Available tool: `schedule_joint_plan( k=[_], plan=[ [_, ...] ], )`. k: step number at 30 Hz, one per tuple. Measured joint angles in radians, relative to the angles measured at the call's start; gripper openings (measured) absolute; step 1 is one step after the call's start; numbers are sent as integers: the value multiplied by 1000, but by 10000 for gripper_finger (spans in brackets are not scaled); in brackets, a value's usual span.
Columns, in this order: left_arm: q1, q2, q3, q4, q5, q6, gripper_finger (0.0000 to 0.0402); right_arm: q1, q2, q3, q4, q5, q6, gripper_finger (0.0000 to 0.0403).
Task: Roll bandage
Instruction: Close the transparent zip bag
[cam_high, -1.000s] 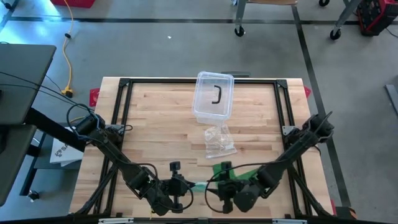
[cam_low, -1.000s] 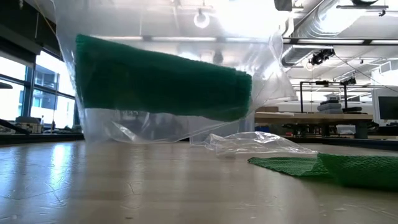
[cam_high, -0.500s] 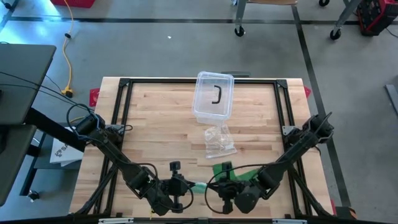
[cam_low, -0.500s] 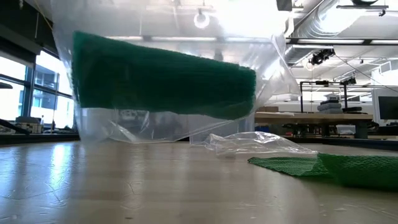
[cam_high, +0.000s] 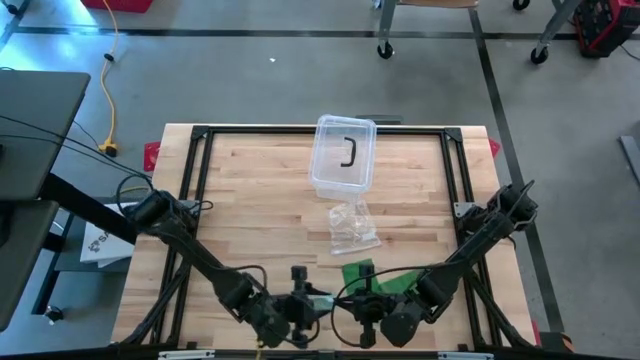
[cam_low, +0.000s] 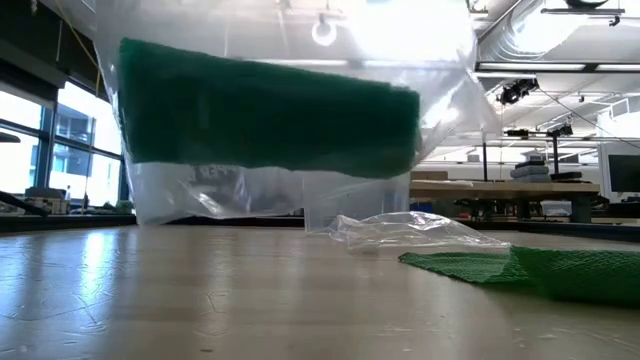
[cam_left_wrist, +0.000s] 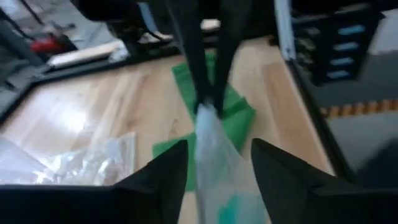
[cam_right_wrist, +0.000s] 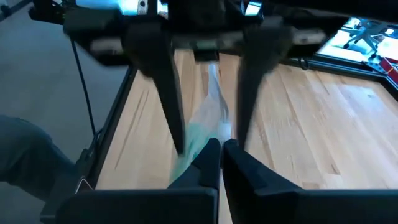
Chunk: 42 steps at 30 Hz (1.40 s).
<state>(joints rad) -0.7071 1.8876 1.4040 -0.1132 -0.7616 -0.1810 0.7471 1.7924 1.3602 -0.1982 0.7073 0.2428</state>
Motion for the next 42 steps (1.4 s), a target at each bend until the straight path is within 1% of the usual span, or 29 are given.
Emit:
schedule_joint_plan(
  k=[3,6,13,18,24,28,32,35,38,42],
  plan=[
    [7,31,0,80,-62,22,183,0,0,0,0,0,3,0],
    [1,46,0,142,-87,80,170,0,0,0,1,13,3,0],
    [-26,47,0,188,-115,137,108,1,-1,0,5,18,3,0],
    [-32,47,0,189,-124,142,61,2,-1,0,6,13,10,0],
    [-34,47,0,186,-119,153,21,3,-1,0,3,9,10,0],
    [-46,47,0,171,-124,151,17,7,-1,1,5,0,11,0],
    [-59,47,1,142,-152,140,24,10,-1,1,6,0,11,0],
    [-68,46,1,120,-152,116,27,12,-1,1,-4,0,11,0],
    [-75,46,1,88,-148,73,28,13,-1,1,-14,4,13,0],
    [-90,45,1,18,-152,-21,29,13,-1,1,-45,6,40,0]
  ],
)
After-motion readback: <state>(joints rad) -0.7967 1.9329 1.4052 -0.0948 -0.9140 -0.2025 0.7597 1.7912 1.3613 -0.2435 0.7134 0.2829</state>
